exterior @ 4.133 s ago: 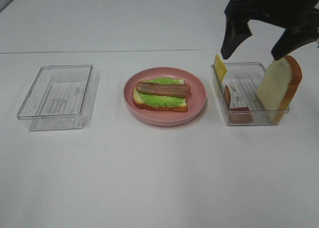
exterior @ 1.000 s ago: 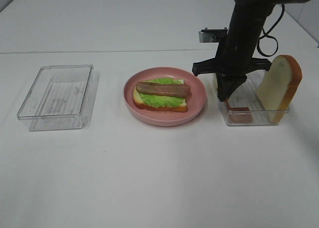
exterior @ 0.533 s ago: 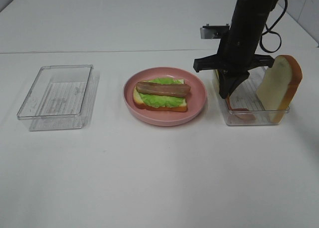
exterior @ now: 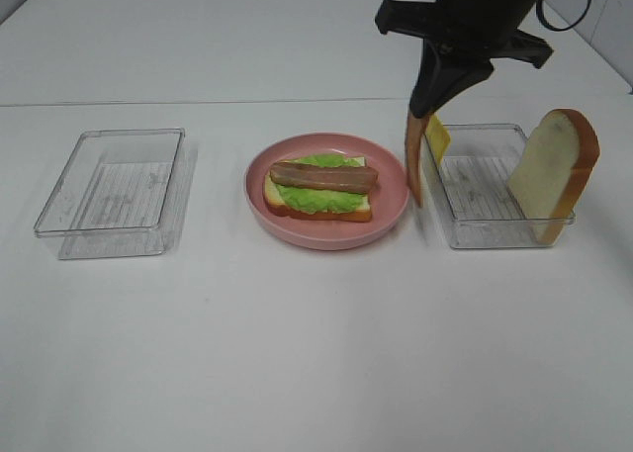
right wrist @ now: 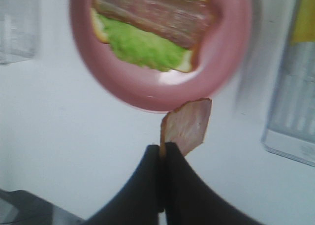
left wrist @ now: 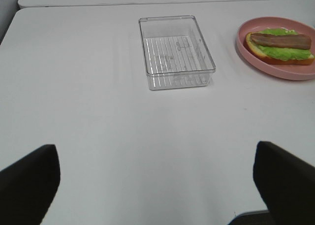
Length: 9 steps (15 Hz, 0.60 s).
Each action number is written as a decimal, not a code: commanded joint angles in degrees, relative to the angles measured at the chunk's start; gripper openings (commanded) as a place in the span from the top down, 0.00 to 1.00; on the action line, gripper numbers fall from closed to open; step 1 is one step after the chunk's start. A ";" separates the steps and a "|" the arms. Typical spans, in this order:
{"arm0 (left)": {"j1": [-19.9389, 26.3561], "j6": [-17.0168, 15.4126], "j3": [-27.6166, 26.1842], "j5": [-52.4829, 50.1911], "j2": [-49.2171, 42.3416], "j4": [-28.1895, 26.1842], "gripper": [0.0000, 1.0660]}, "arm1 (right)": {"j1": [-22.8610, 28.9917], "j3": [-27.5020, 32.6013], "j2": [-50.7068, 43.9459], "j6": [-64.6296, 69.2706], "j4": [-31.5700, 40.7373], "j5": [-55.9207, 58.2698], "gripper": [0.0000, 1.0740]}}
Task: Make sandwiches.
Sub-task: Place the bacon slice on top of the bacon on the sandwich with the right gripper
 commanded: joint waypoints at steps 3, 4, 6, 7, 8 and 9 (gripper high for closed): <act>0.23 -0.40 0.17 -0.57 -1.32 -0.74 0.06 | 0.06 -0.40 0.00 -7.62 15.87 -9.63 1.00; 0.23 -0.40 0.17 -0.57 -1.32 -0.74 0.06 | 0.69 -0.40 0.63 -9.57 19.82 -13.58 1.00; 0.23 -0.40 0.17 -0.57 -1.32 -0.80 0.06 | 1.95 -0.40 1.72 -10.43 21.08 -16.10 1.00; 0.23 -0.40 0.17 -0.57 -1.32 -0.80 0.06 | 3.09 -0.40 2.81 -10.60 21.26 -17.48 1.00; 0.23 -0.40 0.17 -0.57 -1.32 -0.80 0.06 | 4.35 -0.40 4.53 -10.60 21.43 -19.14 1.00; 0.23 -0.40 0.17 -0.57 -1.32 -0.80 0.06 | 5.10 -0.40 5.56 -10.60 22.29 -20.45 1.00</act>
